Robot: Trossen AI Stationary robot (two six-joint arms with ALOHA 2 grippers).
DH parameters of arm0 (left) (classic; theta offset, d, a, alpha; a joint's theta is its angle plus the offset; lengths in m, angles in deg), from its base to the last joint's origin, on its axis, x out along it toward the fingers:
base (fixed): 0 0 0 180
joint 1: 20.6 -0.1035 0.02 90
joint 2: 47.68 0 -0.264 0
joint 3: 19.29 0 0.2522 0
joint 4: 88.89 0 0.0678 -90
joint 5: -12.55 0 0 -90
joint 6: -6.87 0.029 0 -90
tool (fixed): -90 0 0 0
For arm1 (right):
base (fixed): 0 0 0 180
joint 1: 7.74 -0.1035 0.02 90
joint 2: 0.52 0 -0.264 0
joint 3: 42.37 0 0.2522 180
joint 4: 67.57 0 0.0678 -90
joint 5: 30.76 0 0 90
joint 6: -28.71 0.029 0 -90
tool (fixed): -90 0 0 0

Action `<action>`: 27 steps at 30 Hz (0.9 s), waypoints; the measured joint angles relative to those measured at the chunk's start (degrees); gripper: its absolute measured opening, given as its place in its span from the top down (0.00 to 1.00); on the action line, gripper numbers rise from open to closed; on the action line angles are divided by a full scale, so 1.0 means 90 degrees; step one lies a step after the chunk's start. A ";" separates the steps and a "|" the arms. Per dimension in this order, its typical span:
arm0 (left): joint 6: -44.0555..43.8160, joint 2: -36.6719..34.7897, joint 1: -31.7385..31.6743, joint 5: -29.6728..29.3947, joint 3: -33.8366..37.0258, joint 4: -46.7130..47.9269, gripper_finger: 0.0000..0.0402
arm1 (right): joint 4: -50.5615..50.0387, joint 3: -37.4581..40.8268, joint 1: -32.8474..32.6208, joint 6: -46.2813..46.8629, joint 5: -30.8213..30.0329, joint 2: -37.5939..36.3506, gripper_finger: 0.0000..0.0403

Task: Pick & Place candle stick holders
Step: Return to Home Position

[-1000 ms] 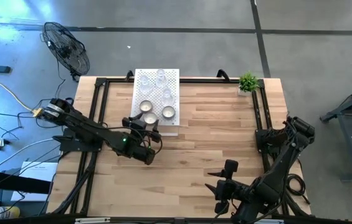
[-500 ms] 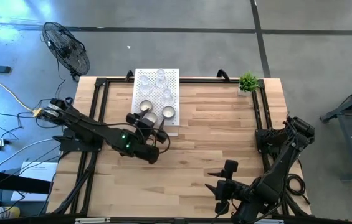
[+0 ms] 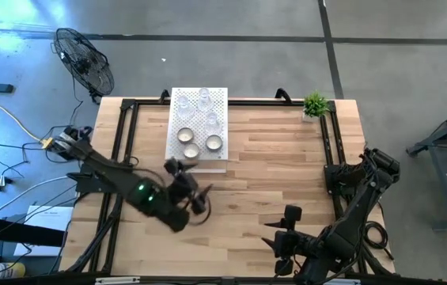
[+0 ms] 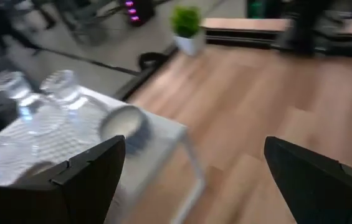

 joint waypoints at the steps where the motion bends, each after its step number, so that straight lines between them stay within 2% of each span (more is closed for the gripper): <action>1: -0.0003 -0.0009 0.0154 0.0032 -0.0017 0.0018 0.06 | 0.0038 0.0000 0.0000 0.0000 -0.0029 0.0000 0.53; 5: 0.0092 -0.0131 0.0788 0.0200 -0.0219 -0.0209 0.06 | 0.0292 -0.0057 0.0000 -0.0196 -0.0419 0.0000 0.53; 10: 0.1008 -0.0254 0.1345 0.0104 -0.0526 -0.0503 0.06 | 0.0745 -0.0321 0.0061 -0.1212 -0.0722 -0.0007 0.53; 15: 0.1842 -0.0264 0.1450 0.0375 -0.0853 -0.0856 0.06 | 0.1568 -0.0612 0.0136 -0.2394 -0.0556 -0.0007 0.53; 21: 0.2469 -0.0262 0.1436 0.1305 -0.0880 -0.1498 0.06 | 0.2646 -0.0699 0.0136 -0.3740 -0.0344 -0.0010 0.53; 27: 0.3637 -0.0148 0.1335 0.0811 -0.0876 -0.2783 0.06 | 0.3173 -0.0699 0.0228 -0.4844 -0.0450 -0.0010 0.53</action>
